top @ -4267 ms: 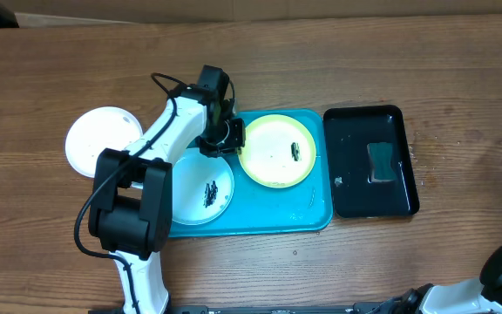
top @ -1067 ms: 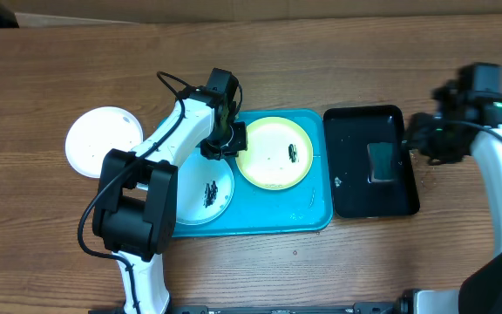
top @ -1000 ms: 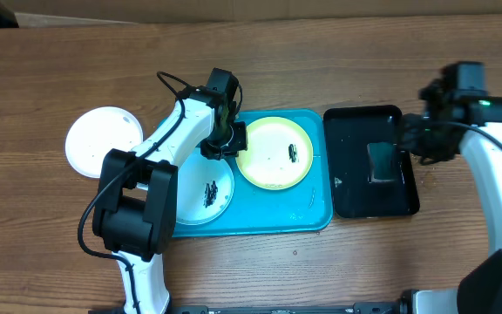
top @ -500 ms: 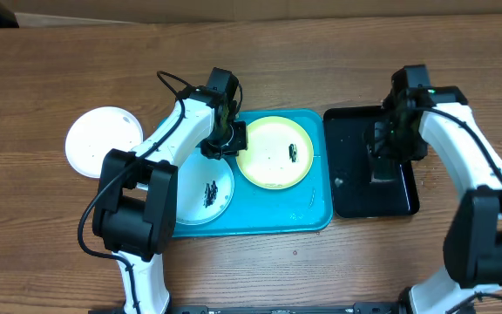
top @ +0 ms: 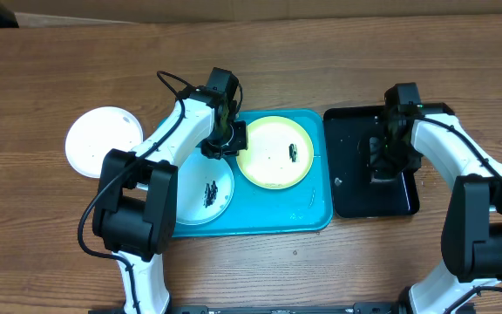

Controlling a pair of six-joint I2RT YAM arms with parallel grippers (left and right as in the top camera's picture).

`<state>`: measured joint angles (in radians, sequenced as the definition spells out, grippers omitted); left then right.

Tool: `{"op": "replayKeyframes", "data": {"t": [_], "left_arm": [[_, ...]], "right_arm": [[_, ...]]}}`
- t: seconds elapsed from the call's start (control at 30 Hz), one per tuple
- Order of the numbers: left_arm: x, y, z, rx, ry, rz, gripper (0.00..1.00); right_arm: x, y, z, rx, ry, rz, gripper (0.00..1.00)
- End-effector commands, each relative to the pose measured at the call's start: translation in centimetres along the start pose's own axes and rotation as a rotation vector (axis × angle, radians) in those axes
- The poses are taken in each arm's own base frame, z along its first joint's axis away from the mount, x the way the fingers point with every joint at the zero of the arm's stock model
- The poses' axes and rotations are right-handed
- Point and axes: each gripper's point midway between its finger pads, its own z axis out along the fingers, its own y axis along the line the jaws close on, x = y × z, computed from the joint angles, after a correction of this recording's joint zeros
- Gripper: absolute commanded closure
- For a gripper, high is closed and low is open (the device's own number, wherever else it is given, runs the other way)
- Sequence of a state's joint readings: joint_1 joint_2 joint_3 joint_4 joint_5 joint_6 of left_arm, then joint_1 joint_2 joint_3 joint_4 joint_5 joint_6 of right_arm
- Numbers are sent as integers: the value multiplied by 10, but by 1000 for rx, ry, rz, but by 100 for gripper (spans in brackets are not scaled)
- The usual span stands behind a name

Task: Clean dirty plates on tray and stack at the side
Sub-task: 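Lower the right gripper into the black tray and grasp the green sponge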

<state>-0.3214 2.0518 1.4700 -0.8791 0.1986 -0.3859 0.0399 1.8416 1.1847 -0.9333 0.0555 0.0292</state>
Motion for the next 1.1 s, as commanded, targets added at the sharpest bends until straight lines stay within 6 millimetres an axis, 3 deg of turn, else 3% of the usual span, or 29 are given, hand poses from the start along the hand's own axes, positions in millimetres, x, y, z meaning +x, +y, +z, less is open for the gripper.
{"op": "replayKeyframes", "data": {"t": [0.0,0.07,0.23,0.3,0.33,0.43,0.53,0.8,0.93,0.97,1.03,1.07], "left_arm": [[5,-2,4,10,17,26,96],[5,-2,4,10,17,25,96],[5,-2,4,10,17,25,96],[5,-2,4,10,17,25,96],[5,-2,4,10,16,25,96],[4,-3,4,12,12,26,96],[1,-4,4,17,2,29,96],[-2,-5,4,21,-9,30,96],[-2,-5,4,19,-11,31,96],[-2,-4,4,17,-11,31,96],[-1,-4,4,16,-7,30,96],[-1,-4,4,16,-8,30,96]], "right_arm": [[-1,2,2,-8,-8,-1,56],[-3,4,2,-20,-13,0,72],[3,15,1,-88,13,0,81],[5,15,1,-90,21,0,53],[6,15,1,-89,23,0,45],[3,15,1,-90,12,0,41],[-2,16,1,-92,-7,0,49],[-3,17,1,-95,-12,55,96],[-2,20,1,-116,-6,56,96],[-2,21,1,-123,-2,57,91],[2,25,0,-147,15,57,69],[4,26,0,-150,21,57,67]]}}
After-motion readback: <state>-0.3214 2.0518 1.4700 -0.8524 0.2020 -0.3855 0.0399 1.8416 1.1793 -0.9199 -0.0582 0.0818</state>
